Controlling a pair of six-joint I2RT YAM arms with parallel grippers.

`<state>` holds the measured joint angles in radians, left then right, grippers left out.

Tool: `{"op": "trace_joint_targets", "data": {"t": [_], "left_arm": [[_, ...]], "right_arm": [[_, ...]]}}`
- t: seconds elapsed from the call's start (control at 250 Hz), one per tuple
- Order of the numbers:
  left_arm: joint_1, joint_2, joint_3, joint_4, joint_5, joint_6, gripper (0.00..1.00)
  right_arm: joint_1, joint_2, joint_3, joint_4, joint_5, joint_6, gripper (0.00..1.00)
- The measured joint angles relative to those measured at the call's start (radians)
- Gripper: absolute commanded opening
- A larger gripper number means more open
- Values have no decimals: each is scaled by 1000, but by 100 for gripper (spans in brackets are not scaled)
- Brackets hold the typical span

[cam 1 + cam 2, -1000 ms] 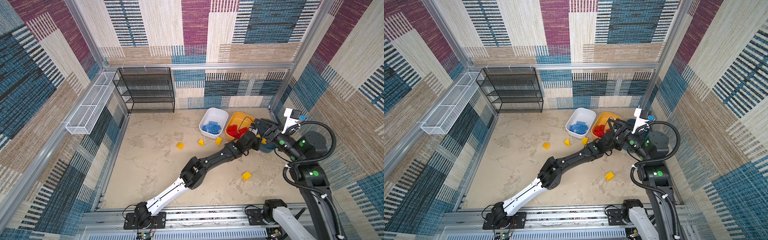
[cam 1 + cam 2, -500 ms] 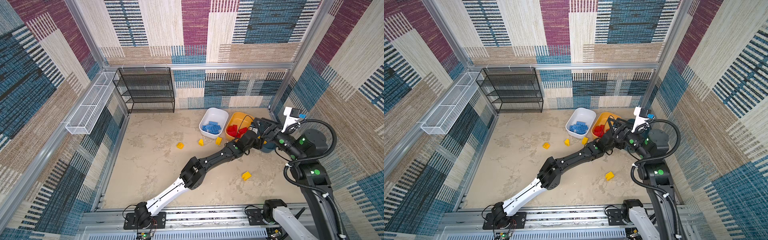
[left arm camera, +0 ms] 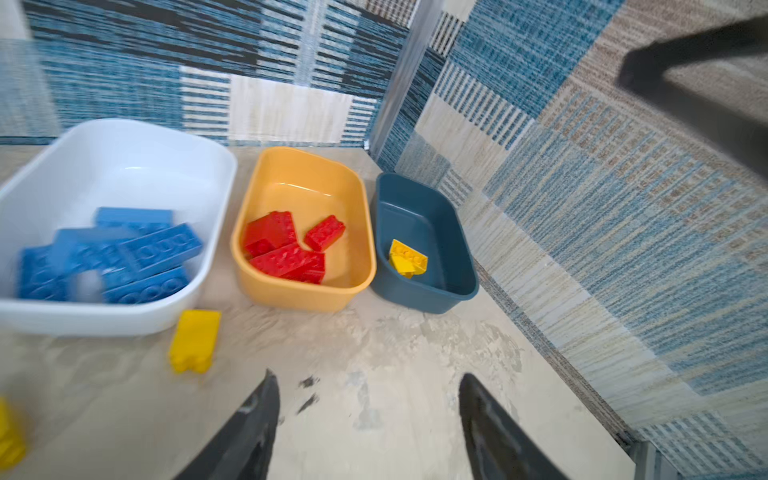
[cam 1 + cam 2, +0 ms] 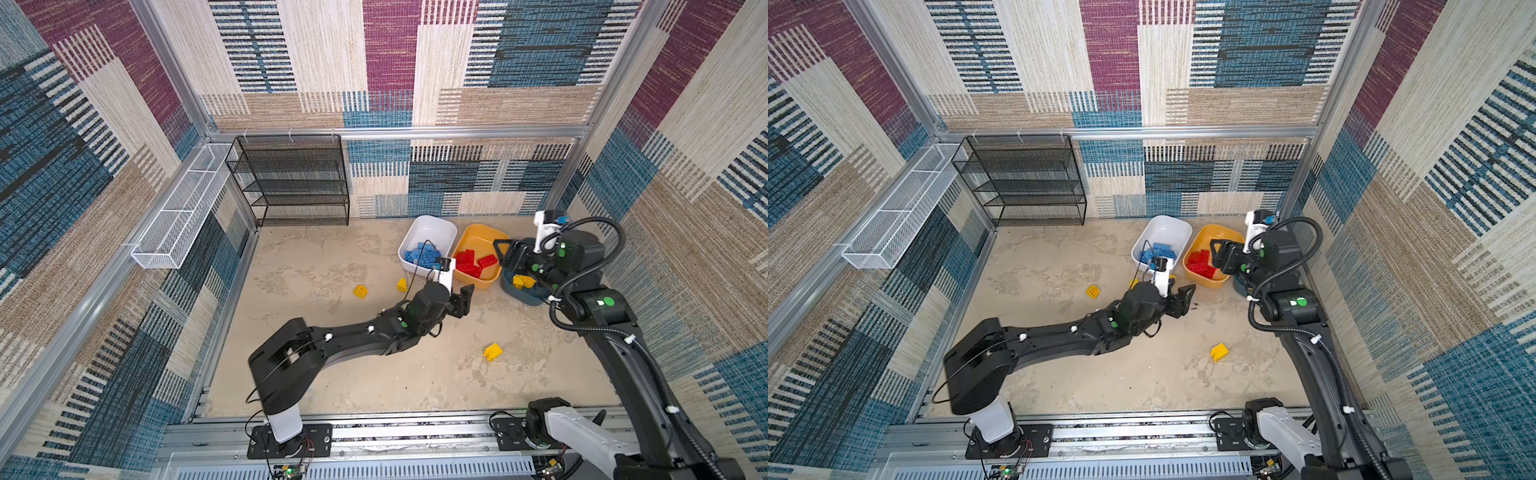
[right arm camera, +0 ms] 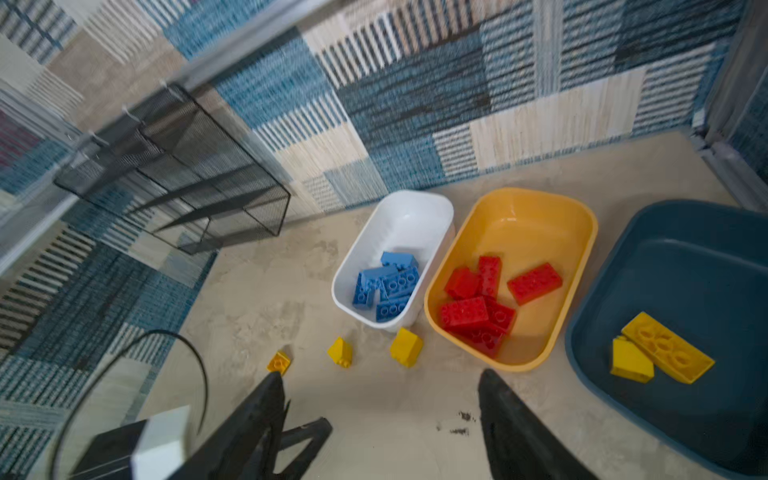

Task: Sort the legos into containers by color
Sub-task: 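Withdraw the left arm while the right gripper reaches toward a yellow brick, then close the right gripper on the tall yellow 2x2 brick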

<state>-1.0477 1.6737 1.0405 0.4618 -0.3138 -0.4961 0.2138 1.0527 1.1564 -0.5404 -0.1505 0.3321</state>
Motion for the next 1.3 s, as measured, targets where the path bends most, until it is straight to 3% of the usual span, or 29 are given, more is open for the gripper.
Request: {"op": "trace_joint_targets", "data": {"t": [0.144, 0.372, 0.604, 0.88, 1.3], "left_arm": [[-3, -236, -212, -30, -77, -29, 69], [-27, -476, -444, -196, -124, -118, 69], [-32, -498, -527, -293, -75, -193, 70], [-34, -504, -558, -314, 3, -224, 70], [-34, -549, -623, -319, 6, -259, 70]], "right_arm": [[110, 72, -68, -49, 104, -5, 78], [146, -53, -341, -124, 189, 121, 75], [351, -106, -435, -243, 327, 397, 78], [407, -196, -649, -270, 379, 679, 79], [408, -68, -692, -153, 399, 735, 76]]}}
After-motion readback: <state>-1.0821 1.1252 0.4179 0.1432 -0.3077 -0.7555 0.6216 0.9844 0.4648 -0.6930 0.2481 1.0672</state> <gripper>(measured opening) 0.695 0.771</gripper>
